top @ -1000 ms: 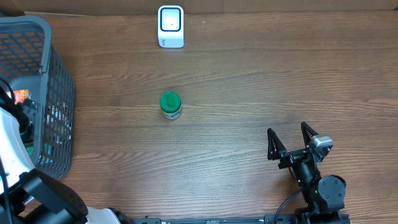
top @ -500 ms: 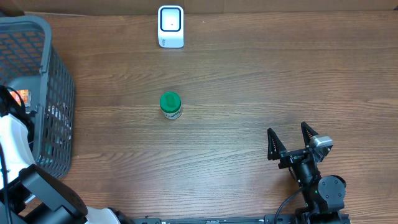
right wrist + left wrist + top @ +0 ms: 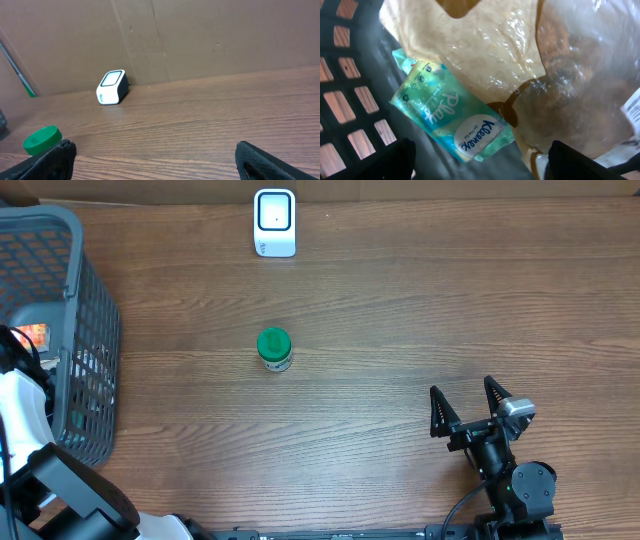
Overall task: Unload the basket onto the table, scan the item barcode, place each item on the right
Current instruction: 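Return the left gripper into the basket toward the teal tissue pack, then grasp the teal tissue pack with the left gripper and lift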
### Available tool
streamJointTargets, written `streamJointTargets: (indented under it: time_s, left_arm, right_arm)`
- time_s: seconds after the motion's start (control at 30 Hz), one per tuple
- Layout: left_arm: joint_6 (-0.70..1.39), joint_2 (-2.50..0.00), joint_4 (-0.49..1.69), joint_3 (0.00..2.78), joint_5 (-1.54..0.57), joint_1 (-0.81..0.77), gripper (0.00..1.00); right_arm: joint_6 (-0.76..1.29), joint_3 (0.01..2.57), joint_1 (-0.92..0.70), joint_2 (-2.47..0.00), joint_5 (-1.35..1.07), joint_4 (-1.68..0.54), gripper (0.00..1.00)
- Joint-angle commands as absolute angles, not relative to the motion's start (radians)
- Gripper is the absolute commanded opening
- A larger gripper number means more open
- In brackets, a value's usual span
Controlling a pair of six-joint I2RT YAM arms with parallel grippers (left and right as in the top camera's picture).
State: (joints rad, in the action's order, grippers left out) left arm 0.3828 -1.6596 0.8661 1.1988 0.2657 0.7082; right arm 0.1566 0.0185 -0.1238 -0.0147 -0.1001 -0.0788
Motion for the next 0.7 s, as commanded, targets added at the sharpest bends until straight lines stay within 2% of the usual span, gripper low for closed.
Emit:
streamJointTargets:
  time_s: [0.0, 0.13, 0.27, 0.33, 0.43, 0.57, 0.67]
  left_arm:
    - [0.236, -1.695, 0.854, 1.186, 0.281, 0.72, 0.86]
    - [0.185, -1.745, 0.84, 1.186, 0.274, 0.72, 0.81]
    - [0.131, -1.811, 0.849, 1.186, 0.274, 0.72, 0.69]
    - [0.127, -1.838, 0.852, 1.186, 0.286, 0.722, 0.68]
    - [0.128, -1.852, 0.85, 1.186, 0.292, 0.722, 0.45]
    - [0.135, -1.851, 0.848, 1.191, 0.303, 0.722, 0.33]
    - [0.135, -1.851, 0.863, 1.211, 0.307, 0.722, 0.14]
  right_arm:
    - [0.155, 0.008, -0.117, -0.003, -0.099, -0.074, 1.0]
    - [0.155, 0.008, -0.117, -0.003, -0.099, -0.074, 1.0]
    - [0.155, 0.008, -0.117, -0.003, -0.099, -0.074, 1.0]
    - [0.155, 0.008, -0.117, -0.003, -0.099, -0.074, 1.0]
    - [0.155, 0.008, -0.117, -0.003, -0.099, -0.074, 1.0]
    - [0.155, 0.008, -0.117, -0.003, -0.099, -0.074, 1.0]
    - [0.155, 0.008, -0.117, -0.003, -0.099, -0.074, 1.0]
